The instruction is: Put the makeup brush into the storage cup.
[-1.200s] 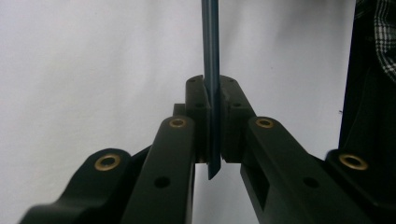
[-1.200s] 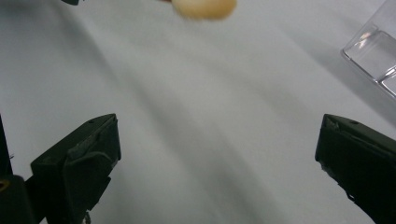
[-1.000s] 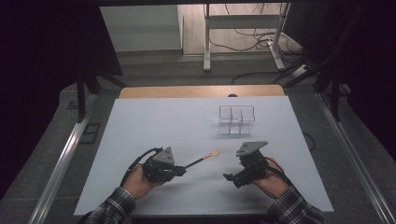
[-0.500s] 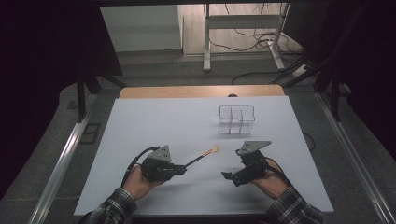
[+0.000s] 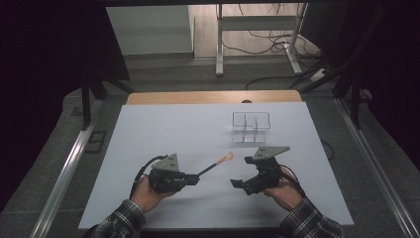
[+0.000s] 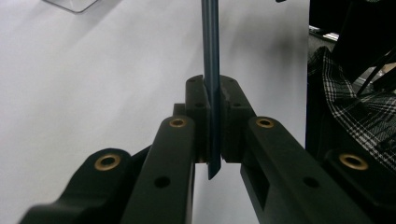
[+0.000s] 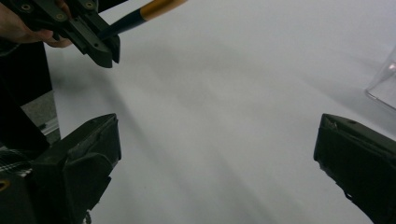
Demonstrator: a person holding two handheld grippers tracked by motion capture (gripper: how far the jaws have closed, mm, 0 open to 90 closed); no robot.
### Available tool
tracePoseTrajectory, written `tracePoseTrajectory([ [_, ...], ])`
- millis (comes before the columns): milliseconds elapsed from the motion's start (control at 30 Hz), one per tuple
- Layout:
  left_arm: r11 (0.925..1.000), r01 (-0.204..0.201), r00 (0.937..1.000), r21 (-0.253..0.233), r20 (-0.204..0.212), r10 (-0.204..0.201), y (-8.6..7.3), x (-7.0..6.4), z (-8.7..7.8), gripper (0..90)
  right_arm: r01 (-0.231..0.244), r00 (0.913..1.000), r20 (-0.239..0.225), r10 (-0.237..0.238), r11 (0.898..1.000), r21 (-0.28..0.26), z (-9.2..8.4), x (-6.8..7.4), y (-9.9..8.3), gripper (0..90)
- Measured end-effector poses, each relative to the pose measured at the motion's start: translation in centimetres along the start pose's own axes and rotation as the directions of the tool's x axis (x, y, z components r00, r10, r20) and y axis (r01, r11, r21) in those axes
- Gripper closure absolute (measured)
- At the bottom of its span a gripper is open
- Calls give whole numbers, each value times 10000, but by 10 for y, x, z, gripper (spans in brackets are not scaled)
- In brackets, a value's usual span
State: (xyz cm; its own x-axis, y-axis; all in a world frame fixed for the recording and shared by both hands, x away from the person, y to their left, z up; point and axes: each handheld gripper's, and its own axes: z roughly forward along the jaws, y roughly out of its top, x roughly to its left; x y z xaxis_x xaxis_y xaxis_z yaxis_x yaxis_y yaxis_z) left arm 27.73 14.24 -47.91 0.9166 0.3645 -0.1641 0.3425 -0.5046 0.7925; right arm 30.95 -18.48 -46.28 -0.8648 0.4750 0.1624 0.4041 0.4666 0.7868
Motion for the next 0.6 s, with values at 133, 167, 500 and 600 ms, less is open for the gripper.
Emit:
tracePoseTrajectory([
  [133,9998,-97,9999,-175,114,99,0,-1,-1,847,-20,9998,-201,18,9999,-108,3,3,3,7],
  [167,9997,-126,9999,-196,116,128,0,-2,-1,847,-7,9997,-247,4,9999,-146,4,5,4,7],
  [500,9980,-490,9983,-407,294,502,1,-5,-1,847,-409,9958,-843,365,9978,-522,8,13,13,28],
  [600,9973,-620,9973,-397,381,635,2,-6,0,847,-442,9938,-1050,379,9974,-576,10,16,15,28],
])
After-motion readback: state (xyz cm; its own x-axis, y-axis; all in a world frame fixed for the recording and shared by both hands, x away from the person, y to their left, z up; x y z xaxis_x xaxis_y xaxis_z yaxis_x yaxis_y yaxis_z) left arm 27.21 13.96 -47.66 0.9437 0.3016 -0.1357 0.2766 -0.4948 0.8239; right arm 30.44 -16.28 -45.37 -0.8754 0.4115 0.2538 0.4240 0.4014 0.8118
